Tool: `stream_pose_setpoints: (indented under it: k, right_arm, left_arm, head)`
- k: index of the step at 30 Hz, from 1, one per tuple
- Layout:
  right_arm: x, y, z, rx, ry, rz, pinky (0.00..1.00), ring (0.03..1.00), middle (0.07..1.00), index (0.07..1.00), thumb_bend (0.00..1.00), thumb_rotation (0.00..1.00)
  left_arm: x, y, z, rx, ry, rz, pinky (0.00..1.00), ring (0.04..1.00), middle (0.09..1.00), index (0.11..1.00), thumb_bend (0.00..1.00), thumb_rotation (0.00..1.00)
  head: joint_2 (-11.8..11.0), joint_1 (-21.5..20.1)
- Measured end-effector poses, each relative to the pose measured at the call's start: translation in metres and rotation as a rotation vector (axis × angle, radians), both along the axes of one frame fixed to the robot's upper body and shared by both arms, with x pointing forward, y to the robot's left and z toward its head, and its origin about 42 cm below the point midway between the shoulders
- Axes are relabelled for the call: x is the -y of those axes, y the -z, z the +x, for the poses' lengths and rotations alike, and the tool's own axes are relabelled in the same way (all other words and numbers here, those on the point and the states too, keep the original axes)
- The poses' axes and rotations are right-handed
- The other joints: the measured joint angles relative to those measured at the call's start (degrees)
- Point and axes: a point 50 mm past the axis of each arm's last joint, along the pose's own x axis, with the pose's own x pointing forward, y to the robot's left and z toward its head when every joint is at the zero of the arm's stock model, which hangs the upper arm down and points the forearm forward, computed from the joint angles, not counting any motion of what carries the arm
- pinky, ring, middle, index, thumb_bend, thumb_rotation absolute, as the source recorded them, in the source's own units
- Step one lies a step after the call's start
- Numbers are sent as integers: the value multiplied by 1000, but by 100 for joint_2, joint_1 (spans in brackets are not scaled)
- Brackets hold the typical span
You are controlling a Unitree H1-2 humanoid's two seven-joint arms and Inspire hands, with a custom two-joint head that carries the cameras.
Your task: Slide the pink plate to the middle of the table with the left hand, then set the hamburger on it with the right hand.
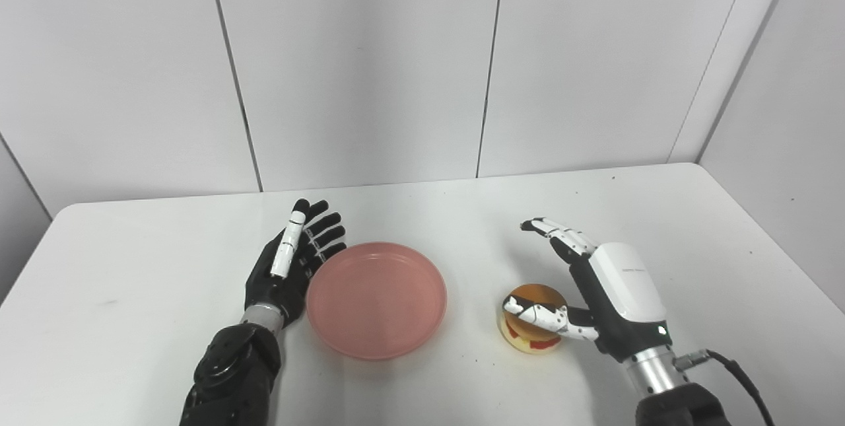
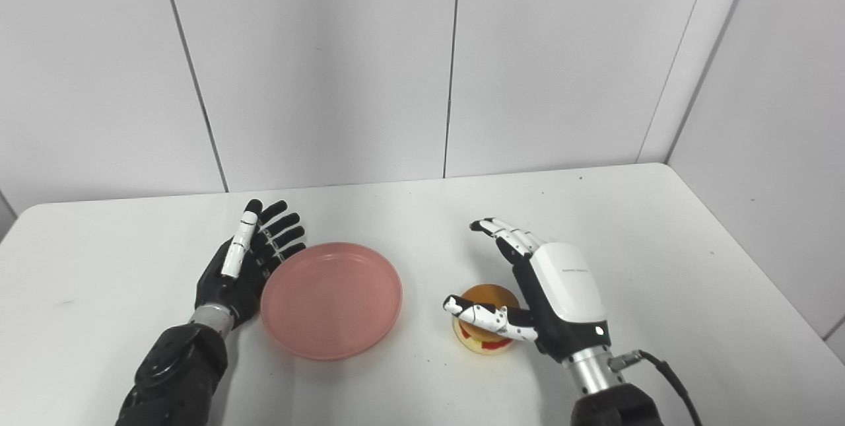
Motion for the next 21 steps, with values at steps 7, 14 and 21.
stream_pose_setpoints:
  k: [7,14,21]
  right_arm:
    - [-13,27,8,-50,-23,-69,639,740,762,737,707,841]
    - [-25,34,13,-33,-41,-148,599,721,743,704,716,783]
    - [-37,38,9,-53,-88,-238,623,727,749,699,750,669]
  left_arm:
    - [0,-1,-1,-1,-4,-5,733,760,749,747,681,679]
    - [1,0,-1,-4,-4,-8,714,753,747,746,699,679]
    - [2,0,-1,-4,-2,-10,709,758,751,751,696,680]
  head:
    - [53,0]
    - [97,0]
    - [132,35]
